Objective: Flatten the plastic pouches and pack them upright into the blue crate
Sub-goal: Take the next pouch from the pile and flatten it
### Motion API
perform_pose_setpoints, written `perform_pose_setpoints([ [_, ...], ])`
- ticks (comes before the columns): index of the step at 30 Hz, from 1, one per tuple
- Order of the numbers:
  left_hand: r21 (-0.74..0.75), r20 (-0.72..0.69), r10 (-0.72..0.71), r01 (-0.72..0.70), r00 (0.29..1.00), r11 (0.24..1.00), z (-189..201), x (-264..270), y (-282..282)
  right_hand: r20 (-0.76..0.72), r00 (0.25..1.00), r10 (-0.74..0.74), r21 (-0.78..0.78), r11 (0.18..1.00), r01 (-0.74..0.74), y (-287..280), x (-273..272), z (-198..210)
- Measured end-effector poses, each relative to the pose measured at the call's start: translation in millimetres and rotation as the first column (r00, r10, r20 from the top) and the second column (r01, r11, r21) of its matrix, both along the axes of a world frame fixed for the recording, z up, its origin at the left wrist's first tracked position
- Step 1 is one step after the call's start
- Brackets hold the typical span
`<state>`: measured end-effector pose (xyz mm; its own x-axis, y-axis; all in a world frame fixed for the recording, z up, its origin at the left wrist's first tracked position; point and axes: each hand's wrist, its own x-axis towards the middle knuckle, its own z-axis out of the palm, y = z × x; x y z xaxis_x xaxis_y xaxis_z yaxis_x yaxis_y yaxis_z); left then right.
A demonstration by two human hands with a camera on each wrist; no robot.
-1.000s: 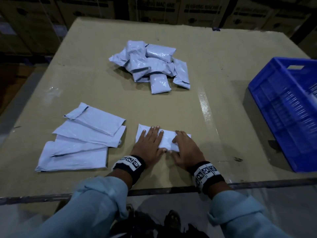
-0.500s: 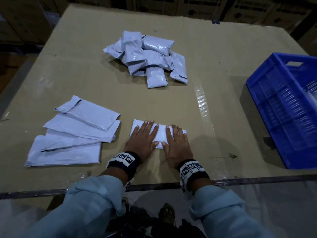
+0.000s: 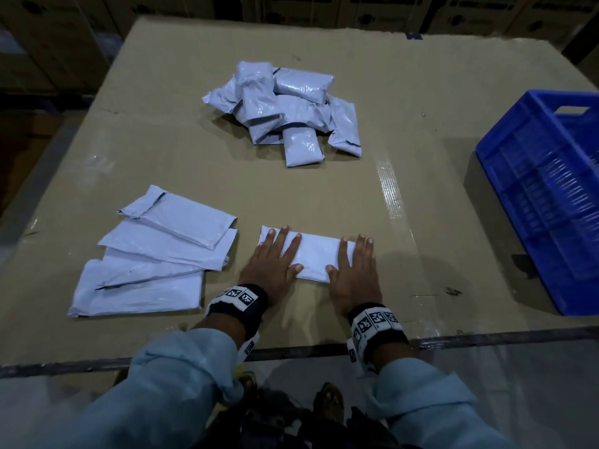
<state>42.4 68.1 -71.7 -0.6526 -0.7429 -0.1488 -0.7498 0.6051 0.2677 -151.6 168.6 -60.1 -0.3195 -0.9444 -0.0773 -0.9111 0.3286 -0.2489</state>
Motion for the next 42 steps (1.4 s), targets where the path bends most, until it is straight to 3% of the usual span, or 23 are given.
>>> perform_pose_setpoints([
  [3, -0.003, 0.071, -0.016, 0.016, 0.997, 1.000, 5.1, -10.7, 0.1, -0.031, 0.989, 0.146, -0.031, 0.989, -0.147, -8.7, 15.2, 1.2],
  [6, -0.022, 0.061, -0.070, 0.072, 0.996, 0.997, 8.1, -14.5, -3.3, 0.058, 0.981, 0.183, 0.028, 0.982, -0.185, -9.2, 22.8, -1.7],
  [13, -0.008, 0.063, -0.097, 0.097, 0.993, 0.995, -4.8, 2.0, -13.5, 0.041, 0.996, 0.084, -0.021, 0.996, -0.083, -7.2, 23.5, -4.0],
  [17, 0.037, 0.044, -0.045, 0.043, 0.998, 0.998, -6.4, 6.9, -15.2, 0.030, 0.999, 0.030, 0.043, 0.999, -0.032, -7.5, 21.2, 0.7],
  [22, 0.097, 0.043, 0.026, -0.031, 0.999, 0.995, -1.6, 10.9, -15.5, 0.061, 0.986, -0.155, 0.057, 0.987, 0.151, -0.7, 9.7, 5.9],
  [28, 0.093, 0.061, 0.098, -0.103, 0.993, 0.990, 10.9, 12.7, -10.6, 0.002, 0.982, -0.191, 0.159, 0.969, 0.189, -4.3, 12.0, 7.4],
  [30, 0.052, 0.074, 0.089, -0.093, 0.993, 0.994, 10.3, 12.0, -9.7, -0.017, 0.989, -0.145, 0.163, 0.976, 0.146, -11.1, 12.9, 11.5],
  [32, 0.022, 0.091, 0.082, -0.084, 0.992, 0.996, 12.0, 9.8, -8.9, -0.054, 0.999, -0.007, 0.156, 0.988, 0.016, -18.0, 14.5, 12.8],
  [35, 0.064, 0.125, 0.071, -0.080, 0.990, 0.995, 18.2, 4.8, -12.7, -0.060, 0.994, 0.095, 0.169, 0.982, -0.084, -18.3, 15.2, 10.1],
  [37, 0.038, 0.066, 0.016, -0.018, 0.998, 0.999, 25.7, 0.1, -17.8, -0.008, 0.999, 0.054, 0.191, 0.980, -0.051, -14.6, 14.0, 8.2],
  [39, -0.112, 0.043, -0.117, 0.122, 0.992, 0.986, 28.3, -5.0, -22.9, 0.034, 0.999, 0.017, 0.209, 0.978, -0.023, -13.0, 12.6, 8.5],
  [42, 0.049, 0.062, -0.187, 0.184, 0.980, 0.982, 20.9, -3.5, -32.1, 0.082, 0.997, -0.005, 0.257, 0.966, -0.016, -16.3, 9.9, 11.1],
])
